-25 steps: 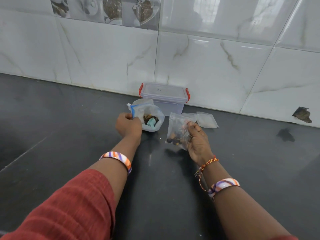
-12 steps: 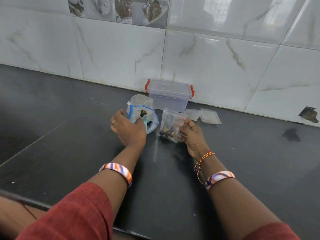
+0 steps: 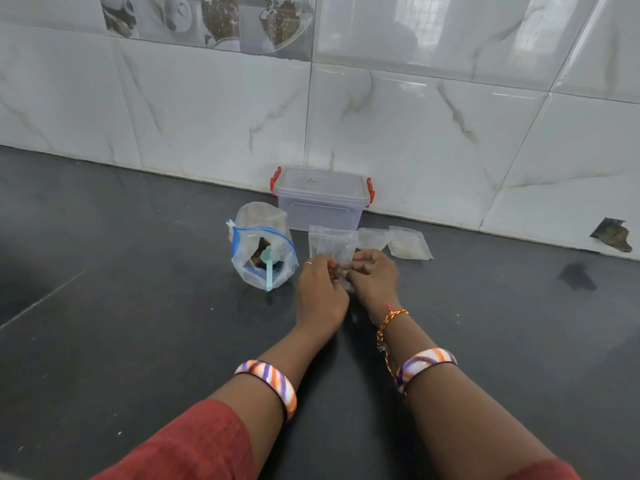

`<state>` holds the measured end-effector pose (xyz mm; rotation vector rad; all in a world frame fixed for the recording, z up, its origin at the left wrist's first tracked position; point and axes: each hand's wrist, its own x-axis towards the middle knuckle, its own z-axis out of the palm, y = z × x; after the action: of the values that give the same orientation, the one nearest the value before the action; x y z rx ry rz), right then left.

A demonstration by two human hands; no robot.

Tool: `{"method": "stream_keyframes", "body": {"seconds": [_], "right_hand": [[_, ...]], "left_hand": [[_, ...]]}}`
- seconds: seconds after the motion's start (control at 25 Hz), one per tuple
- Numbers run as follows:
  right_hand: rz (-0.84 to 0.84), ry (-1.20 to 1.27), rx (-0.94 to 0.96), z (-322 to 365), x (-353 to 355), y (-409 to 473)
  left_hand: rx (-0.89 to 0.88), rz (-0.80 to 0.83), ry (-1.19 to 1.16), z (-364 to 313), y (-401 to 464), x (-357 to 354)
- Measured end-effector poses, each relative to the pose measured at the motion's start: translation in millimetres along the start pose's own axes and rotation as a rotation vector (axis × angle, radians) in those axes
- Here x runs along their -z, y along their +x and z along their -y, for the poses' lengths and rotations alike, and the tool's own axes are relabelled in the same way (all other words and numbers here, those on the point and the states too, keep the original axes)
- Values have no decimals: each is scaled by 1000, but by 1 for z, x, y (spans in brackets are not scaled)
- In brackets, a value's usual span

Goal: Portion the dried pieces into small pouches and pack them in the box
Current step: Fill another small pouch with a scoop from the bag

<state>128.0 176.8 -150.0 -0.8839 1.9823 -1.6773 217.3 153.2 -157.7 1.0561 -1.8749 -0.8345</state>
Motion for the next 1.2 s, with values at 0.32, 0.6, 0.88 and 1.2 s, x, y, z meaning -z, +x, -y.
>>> {"method": "stream_keyframes", "body": {"seconds": [0.32,0.6,0.88,1.2], "right_hand": [[-56,-388,162,1,-22,87],[-60,-1120,213,-13,-18,104],[-96,-960,376,-10,12,71],[113,-263,279,-27,66,24]], "left_hand": [[85,63,35,10,66,-34],[83,50,20,17,91,-53],[105,54,-125,18,80,-44],[631,207,-886,-7,42,-10]]}}
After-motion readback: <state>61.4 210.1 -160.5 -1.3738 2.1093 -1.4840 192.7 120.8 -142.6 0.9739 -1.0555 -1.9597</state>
